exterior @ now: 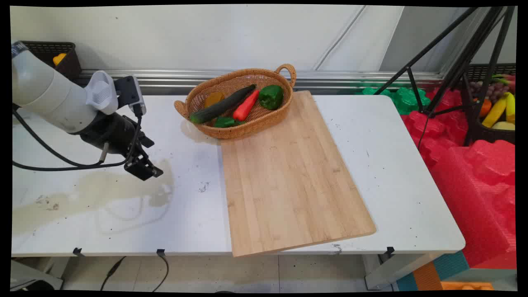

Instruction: Pick up the cucumber from the vegetable basket

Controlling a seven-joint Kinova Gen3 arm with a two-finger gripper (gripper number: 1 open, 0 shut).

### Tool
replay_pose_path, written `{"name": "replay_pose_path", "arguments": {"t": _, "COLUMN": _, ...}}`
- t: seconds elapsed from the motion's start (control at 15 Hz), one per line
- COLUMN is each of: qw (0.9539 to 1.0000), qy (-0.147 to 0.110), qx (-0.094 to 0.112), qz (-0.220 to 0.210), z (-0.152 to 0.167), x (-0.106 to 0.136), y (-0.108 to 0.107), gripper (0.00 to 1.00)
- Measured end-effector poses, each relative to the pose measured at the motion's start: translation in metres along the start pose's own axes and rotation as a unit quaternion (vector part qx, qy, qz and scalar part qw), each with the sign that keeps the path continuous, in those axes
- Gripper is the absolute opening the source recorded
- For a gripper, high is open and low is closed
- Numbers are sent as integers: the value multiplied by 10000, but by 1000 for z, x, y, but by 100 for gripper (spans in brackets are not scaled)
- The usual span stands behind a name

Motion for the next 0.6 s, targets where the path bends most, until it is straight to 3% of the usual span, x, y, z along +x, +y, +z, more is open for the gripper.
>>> {"name": "replay_pose_path", "arguments": {"t": 0.4, "qw": 9991, "qy": 326, "qx": 126, "qz": -230, "z": -11, "x": 33, "y": -8, "gripper": 100}}
{"name": "replay_pose_path", "arguments": {"t": 0.6, "qw": 9975, "qy": 516, "qx": 300, "qz": -379, "z": -12, "x": 63, "y": -23, "gripper": 100}}
